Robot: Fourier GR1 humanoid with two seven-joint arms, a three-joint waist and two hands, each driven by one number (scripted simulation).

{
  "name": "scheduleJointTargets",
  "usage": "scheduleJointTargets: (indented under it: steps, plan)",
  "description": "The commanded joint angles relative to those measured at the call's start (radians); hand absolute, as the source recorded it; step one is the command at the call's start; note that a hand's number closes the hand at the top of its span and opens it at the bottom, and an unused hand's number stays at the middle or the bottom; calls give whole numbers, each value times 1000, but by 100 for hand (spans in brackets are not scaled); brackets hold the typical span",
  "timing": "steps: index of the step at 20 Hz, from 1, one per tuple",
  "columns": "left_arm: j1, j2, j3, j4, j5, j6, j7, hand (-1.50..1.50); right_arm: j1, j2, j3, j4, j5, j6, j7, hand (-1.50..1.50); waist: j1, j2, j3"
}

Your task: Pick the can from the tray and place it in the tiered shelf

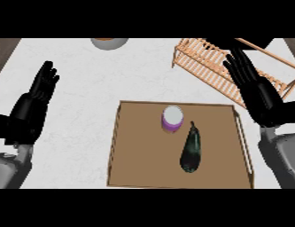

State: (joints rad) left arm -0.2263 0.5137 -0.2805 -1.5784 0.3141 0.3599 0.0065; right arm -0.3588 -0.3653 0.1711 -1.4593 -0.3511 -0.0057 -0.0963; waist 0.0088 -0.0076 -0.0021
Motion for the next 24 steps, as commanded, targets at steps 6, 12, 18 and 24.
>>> scheduleJointTargets:
  steps: [6, 12, 18, 24]
  plan:
    - [165, 68, 55, 122, 29, -57, 50, 0, -225, 251, 176, 94, 373, -436, 117, 150, 58, 12, -3]
    - [193, 61, 74, 156, 73, -93, 51, 0, -53, 281, 245, 224, 732, -857, 232, -150, 12, 5, -5]
    - [214, 38, 63, 171, 59, -109, 15, 0, -161, 362, 445, 353, 990, -1012, 600, -150, 5, -4, -5]
    - [268, 62, 100, 186, 91, -133, 8, 0, -218, 364, 424, 465, 1226, -758, 915, -150, -29, -24, -10]
